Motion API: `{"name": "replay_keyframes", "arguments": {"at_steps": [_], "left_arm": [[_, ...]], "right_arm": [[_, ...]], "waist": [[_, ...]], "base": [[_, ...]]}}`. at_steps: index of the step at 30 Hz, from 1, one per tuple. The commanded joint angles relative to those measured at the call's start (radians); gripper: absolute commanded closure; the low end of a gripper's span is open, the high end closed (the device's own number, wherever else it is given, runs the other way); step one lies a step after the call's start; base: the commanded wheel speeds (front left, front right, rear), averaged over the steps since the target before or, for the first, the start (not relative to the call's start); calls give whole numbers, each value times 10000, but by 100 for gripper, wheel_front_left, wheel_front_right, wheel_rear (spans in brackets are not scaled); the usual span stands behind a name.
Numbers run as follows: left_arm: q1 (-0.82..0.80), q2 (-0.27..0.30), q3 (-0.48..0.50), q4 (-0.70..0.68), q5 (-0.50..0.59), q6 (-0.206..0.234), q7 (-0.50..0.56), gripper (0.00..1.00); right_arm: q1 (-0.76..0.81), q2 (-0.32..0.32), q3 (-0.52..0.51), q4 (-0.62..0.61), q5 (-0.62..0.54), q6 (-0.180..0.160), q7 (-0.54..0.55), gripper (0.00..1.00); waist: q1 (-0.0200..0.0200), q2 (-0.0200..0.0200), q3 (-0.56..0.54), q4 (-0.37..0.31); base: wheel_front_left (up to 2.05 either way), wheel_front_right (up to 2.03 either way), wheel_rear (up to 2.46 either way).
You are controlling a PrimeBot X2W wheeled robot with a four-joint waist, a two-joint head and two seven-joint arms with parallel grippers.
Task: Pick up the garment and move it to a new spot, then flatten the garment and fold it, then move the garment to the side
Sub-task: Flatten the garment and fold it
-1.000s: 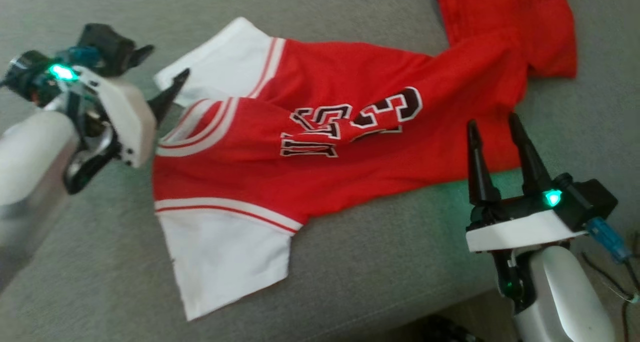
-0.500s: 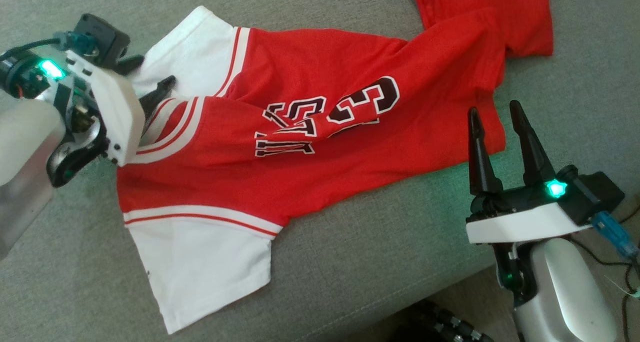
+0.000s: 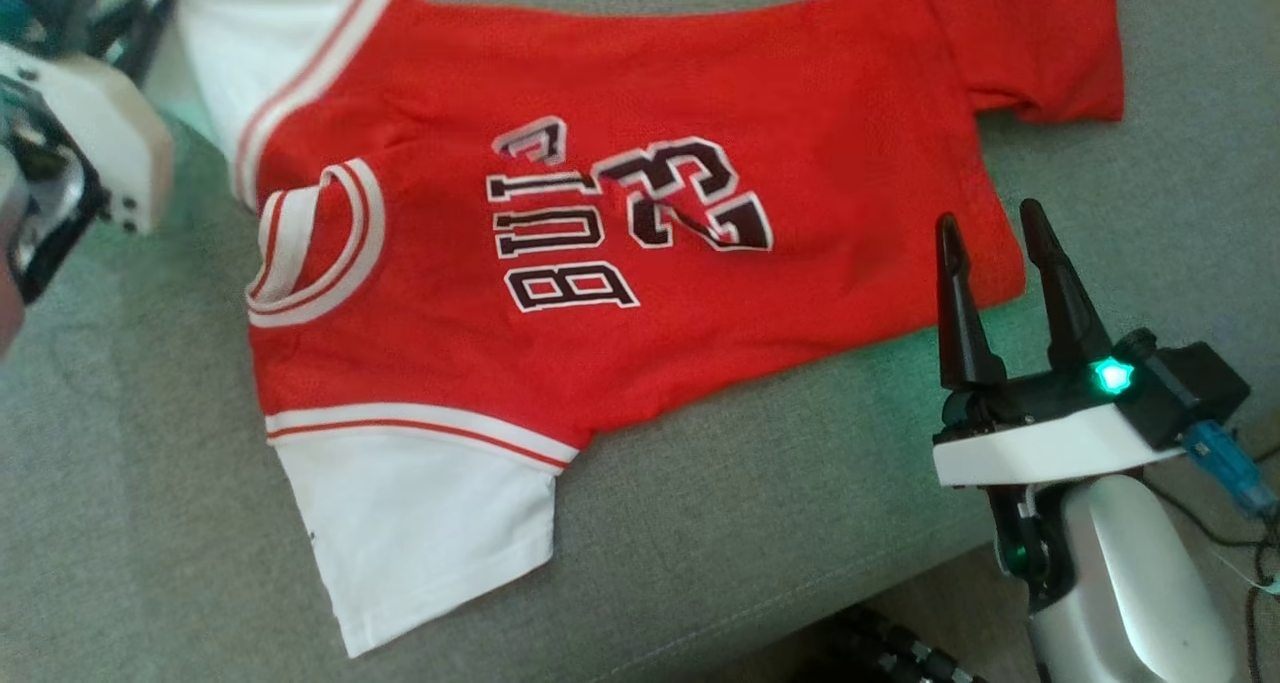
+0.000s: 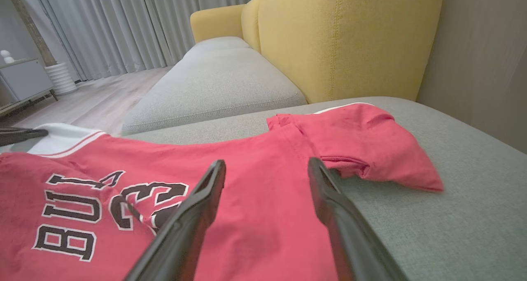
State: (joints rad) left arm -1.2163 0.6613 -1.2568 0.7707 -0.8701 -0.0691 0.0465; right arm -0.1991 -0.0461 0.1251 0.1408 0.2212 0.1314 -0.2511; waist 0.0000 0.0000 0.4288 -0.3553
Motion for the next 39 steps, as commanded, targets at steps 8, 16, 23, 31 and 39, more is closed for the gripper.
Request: {"name": "replay_keyframes", "arguments": {"at_steps": [8,16,23,31,39], "left_arm": [[-1593,106,893,1501,362,667,-1342,100],[-2398,41,1106,2390,768,1451,-2530,100],[-2394,-439,1191,2602,1057,1586,-3036,0],[-1205,-871,2023,1340,1223,1494,-3079,0],[1613,-1349,3730,-1043,1432,1983,-3081,0]], "right_arm": [[-177,-41,199,-185,-157,-7,-106,0],[-207,-41,259,-167,-209,-7,-106,0],[-244,-41,158,-147,-342,-7,-106,0],[-280,-41,-27,44,-669,-7,-107,0],[-231,-41,-373,374,-1132,-7,-19,0]], "waist": [[0,0,52,132],[0,0,165,190],[0,0,179,622],[0,0,-436,1566],[0,0,-1509,2706]], "base": [[0,0,0],[0,0,0],[0,0,0],[0,0,0],[0,0,0]]}}
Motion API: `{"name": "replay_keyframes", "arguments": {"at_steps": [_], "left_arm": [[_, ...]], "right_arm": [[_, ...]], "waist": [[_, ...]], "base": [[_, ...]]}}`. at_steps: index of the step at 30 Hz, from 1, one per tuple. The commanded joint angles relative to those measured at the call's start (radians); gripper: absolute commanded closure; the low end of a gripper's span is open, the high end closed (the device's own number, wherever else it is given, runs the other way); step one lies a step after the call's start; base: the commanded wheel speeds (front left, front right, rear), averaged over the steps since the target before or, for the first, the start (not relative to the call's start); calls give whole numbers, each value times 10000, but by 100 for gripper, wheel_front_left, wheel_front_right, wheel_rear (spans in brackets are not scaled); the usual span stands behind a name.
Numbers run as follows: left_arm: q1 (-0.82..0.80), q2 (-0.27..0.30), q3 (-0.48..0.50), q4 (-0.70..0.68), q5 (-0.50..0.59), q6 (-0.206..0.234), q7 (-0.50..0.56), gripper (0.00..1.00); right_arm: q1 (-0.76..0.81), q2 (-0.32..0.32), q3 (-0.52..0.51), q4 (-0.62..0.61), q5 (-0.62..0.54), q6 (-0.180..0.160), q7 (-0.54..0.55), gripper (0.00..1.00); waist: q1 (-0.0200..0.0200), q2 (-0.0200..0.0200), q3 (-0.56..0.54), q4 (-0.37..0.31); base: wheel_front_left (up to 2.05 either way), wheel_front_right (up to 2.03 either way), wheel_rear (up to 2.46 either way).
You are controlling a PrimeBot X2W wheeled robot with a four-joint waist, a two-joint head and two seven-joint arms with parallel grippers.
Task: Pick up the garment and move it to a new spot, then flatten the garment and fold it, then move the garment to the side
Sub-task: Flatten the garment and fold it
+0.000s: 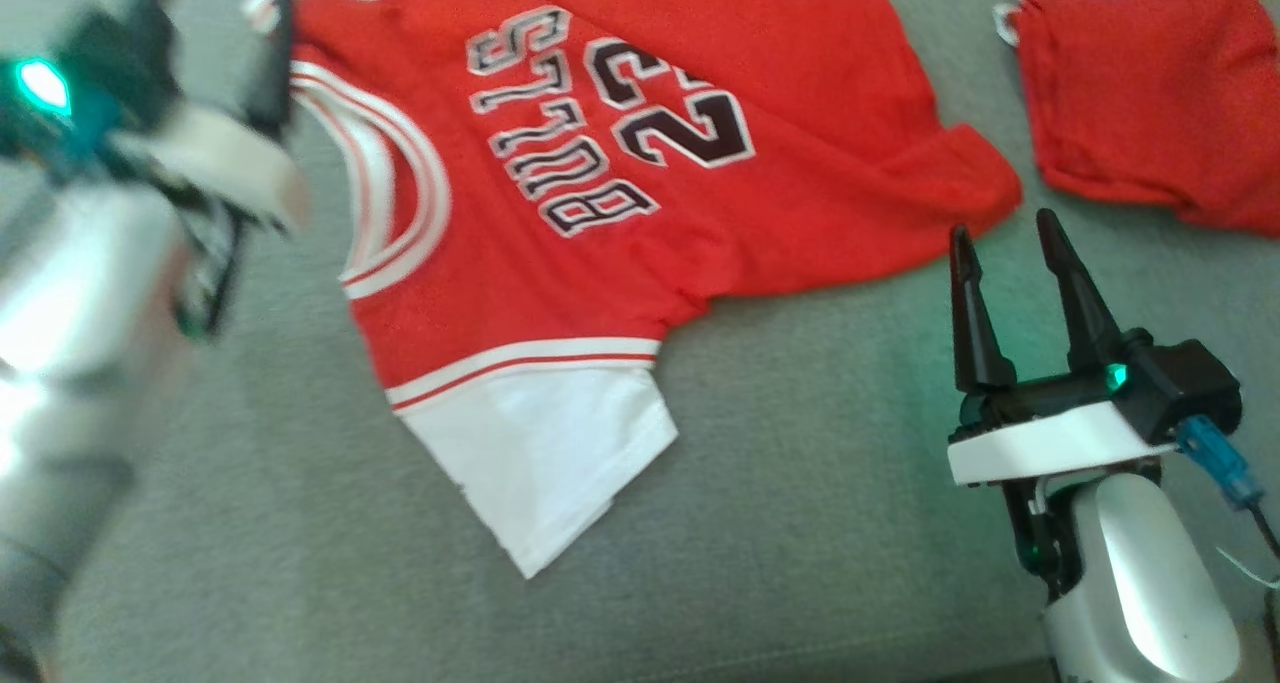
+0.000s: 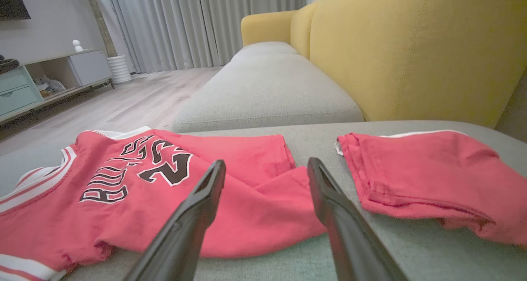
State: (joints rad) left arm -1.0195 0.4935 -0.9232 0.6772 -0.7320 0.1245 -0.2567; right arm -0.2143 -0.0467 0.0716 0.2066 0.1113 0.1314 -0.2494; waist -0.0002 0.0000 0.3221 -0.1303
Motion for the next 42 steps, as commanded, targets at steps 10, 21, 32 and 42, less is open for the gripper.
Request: {"name": "replay_keyframes", "arguments": {"at_steps": [10,21,32,42], "left_arm": [[4126,-438,2075,-2824,826,1062,-50,0],[6885,-1244,3579,-4500,1877,1375,-51,0],[6264,-1730,2856,-2526,1514,117,807,0],[5314,-1880,2694,-678,1137,-489,1908,68]], "right_arm": [[474,-35,26,-49,-44,-7,178,0],[791,-35,13,-45,95,-7,129,0],[604,-35,161,-130,146,-7,135,0],[393,-35,52,-137,225,-7,18,0]], "waist": [[2,0,-1513,1368],[2,0,-1691,1587],[2,0,-939,997],[2,0,-346,426]], "base": [[0,0,0],[0,0,0],[0,0,0],[0,0,0]]}}
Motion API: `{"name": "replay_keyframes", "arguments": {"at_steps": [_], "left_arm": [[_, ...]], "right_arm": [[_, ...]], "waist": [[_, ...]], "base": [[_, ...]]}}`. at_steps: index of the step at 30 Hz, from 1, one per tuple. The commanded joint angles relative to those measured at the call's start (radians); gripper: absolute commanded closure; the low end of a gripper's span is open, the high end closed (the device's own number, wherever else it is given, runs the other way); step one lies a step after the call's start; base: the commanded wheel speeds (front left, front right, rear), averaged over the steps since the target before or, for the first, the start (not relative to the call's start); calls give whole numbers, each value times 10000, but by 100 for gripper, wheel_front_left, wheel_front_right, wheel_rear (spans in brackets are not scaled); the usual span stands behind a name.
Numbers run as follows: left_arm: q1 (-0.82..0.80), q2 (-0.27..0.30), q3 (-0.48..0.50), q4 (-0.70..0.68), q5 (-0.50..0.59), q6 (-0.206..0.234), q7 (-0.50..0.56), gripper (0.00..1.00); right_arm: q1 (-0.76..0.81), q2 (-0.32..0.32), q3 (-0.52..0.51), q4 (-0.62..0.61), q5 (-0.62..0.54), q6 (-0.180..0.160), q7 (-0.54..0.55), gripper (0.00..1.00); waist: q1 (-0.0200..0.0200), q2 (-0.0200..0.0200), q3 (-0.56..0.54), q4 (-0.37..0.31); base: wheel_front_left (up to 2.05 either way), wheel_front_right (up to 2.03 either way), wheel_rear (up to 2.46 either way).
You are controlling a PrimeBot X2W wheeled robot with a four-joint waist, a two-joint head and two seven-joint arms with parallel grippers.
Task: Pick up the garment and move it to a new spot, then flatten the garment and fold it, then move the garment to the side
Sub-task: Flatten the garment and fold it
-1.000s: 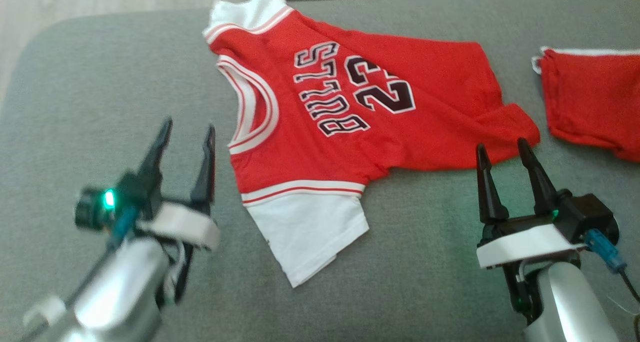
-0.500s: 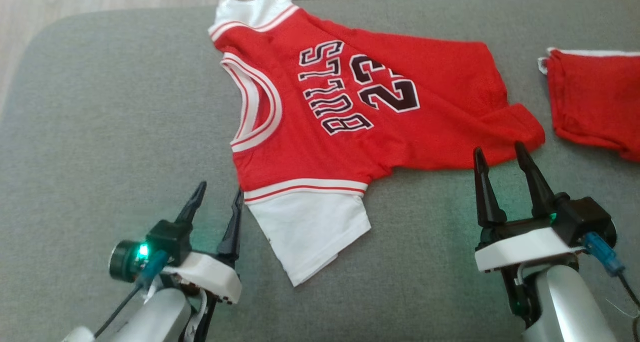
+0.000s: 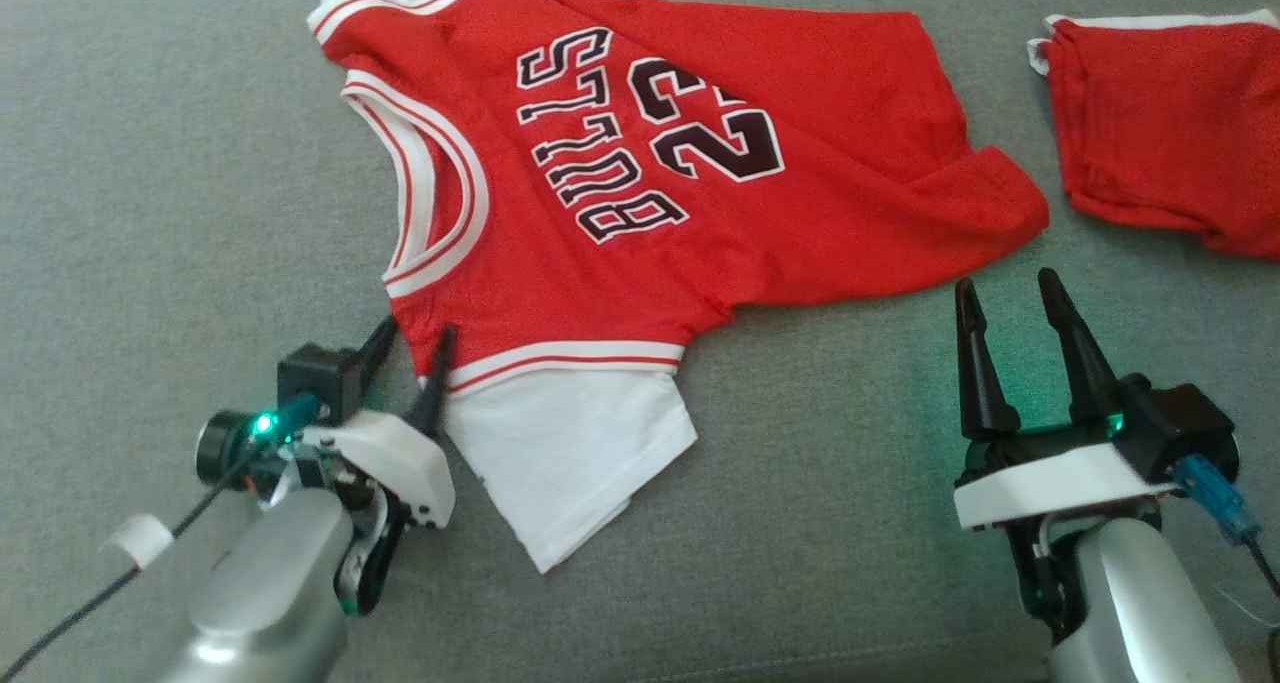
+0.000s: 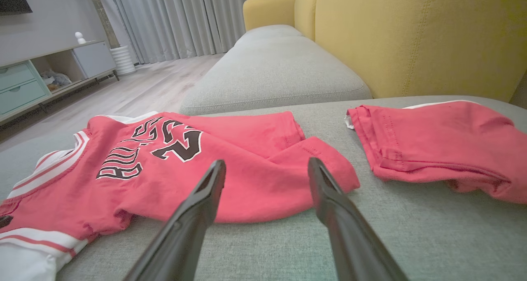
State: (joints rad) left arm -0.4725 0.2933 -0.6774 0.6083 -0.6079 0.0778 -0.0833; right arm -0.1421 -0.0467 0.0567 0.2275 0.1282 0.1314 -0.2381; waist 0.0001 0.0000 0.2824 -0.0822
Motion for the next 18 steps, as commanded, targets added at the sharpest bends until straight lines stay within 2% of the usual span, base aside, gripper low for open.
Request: {"name": "replay_keyframes", "arguments": {"at_steps": [1,4,9,14,18], "left_arm": [[-215,125,199,112,-90,-72,203,100],[-397,135,306,375,-118,-146,-183,100],[-642,279,595,655,-56,72,-949,100],[-1020,686,858,901,87,222,-1357,100],[-1341,967,958,1086,204,163,-1516,100]], "right_arm": [[-330,-35,191,-337,58,-7,-106,0],[-323,-35,100,-264,44,-7,-143,0],[-394,-35,82,-194,-29,-7,-158,0],[-384,-35,118,-150,-65,-7,-143,0],[-359,-35,142,-119,-93,-7,-105,0]], "waist": [[-1,0,58,-73],[-1,0,-3,-38],[-1,0,-199,122],[-1,0,-396,314],[-1,0,-530,446]], "base": [[0,0,0],[0,0,0],[0,0,0],[0,0,0],[0,0,0]]}}
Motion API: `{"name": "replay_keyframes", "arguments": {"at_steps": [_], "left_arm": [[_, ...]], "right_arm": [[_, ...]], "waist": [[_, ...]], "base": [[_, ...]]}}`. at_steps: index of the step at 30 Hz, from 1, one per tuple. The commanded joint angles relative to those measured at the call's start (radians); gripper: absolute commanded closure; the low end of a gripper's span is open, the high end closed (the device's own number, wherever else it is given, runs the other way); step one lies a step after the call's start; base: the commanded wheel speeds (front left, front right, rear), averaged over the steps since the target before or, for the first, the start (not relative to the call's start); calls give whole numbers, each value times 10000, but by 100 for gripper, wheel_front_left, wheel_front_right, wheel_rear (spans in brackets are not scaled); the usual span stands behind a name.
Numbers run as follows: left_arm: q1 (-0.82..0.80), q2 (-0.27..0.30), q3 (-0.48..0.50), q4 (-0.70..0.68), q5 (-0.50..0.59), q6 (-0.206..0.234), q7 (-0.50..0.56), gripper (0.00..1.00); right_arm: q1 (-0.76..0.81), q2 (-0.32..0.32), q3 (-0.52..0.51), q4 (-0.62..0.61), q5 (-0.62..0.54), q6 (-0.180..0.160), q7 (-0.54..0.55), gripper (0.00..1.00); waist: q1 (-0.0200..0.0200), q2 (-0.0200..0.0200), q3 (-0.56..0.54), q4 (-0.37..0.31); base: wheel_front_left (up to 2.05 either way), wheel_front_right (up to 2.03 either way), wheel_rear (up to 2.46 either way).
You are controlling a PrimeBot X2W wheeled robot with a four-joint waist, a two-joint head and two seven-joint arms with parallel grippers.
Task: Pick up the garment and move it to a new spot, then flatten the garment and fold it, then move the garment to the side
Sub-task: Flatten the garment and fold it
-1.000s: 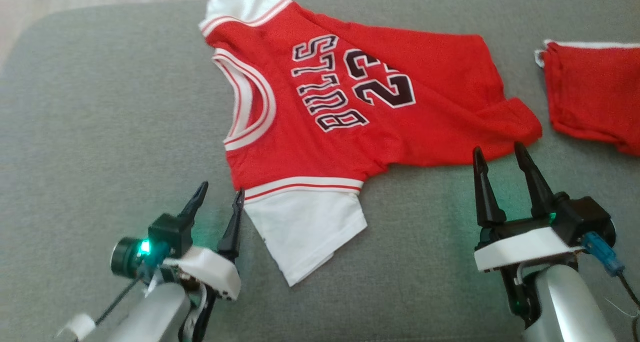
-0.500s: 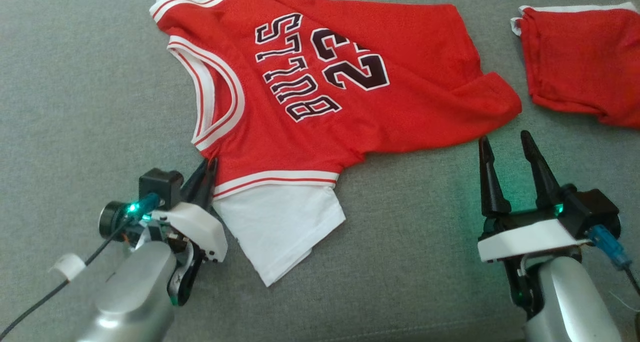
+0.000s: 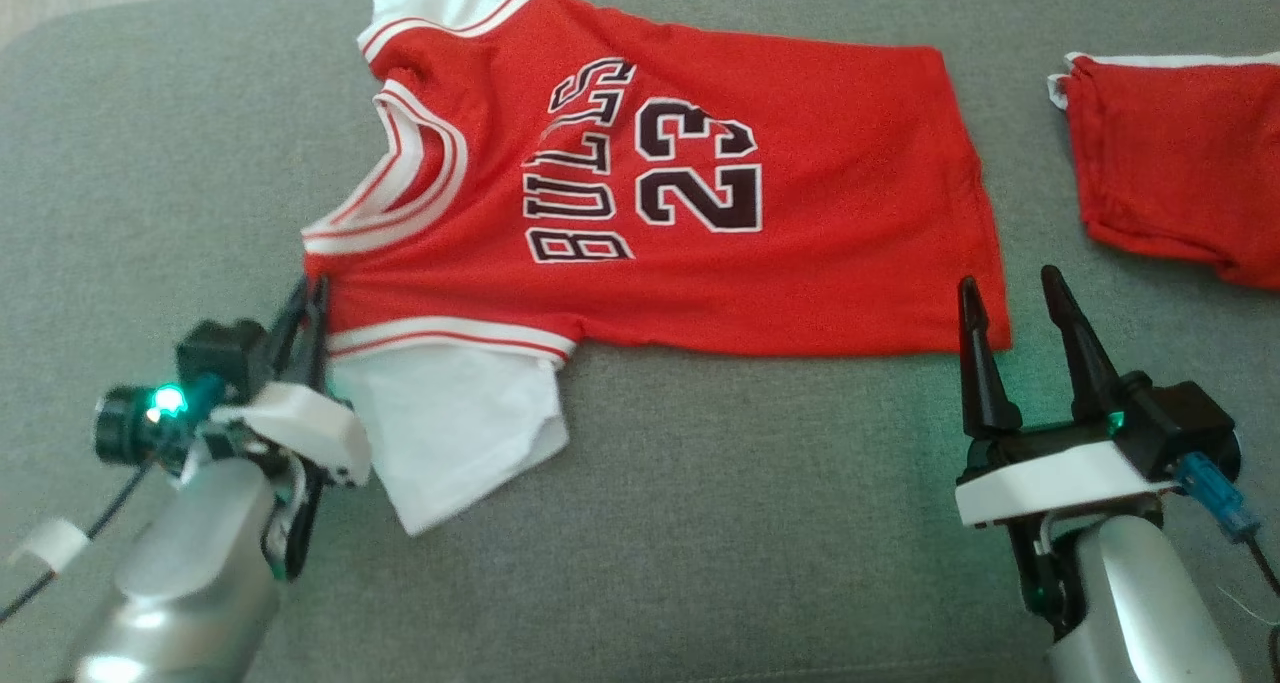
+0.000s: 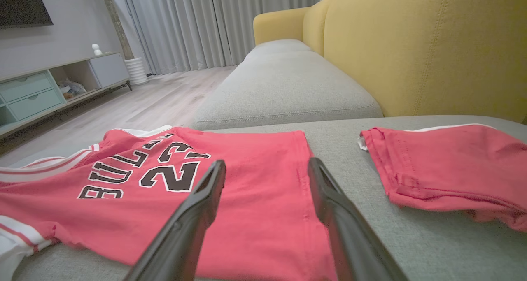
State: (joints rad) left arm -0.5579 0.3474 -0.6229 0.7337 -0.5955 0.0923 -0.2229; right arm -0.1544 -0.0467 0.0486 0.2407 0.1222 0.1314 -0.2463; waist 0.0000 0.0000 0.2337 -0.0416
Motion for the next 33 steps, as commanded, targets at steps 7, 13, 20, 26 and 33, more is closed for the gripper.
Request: {"name": "replay_keyframes", "arguments": {"at_steps": [7,13,20,26,33], "left_arm": [[-495,364,339,-247,260,-164,-300,0],[284,86,1028,-1854,732,352,-382,0],[2399,-659,1871,-4090,1559,782,-386,0],[3142,-1040,2114,-4366,1945,531,-387,0],[2880,-1149,1544,-2943,1857,-70,440,0]], "right_arm": [[-197,-35,249,-224,-18,-7,-5,0],[-17,-35,138,-313,-34,-7,-34,0],[336,-35,60,-321,-54,-7,2,0],[381,-35,208,-398,-77,-7,118,0],[296,-35,279,-492,-54,-7,158,0]], "waist": [[0,0,-248,227],[0,0,-555,644],[0,0,-971,1242],[0,0,-993,1423],[0,0,-638,1206]], "base": [[0,0,0],[0,0,0],[0,0,0],[0,0,0],[0,0,0]]}}
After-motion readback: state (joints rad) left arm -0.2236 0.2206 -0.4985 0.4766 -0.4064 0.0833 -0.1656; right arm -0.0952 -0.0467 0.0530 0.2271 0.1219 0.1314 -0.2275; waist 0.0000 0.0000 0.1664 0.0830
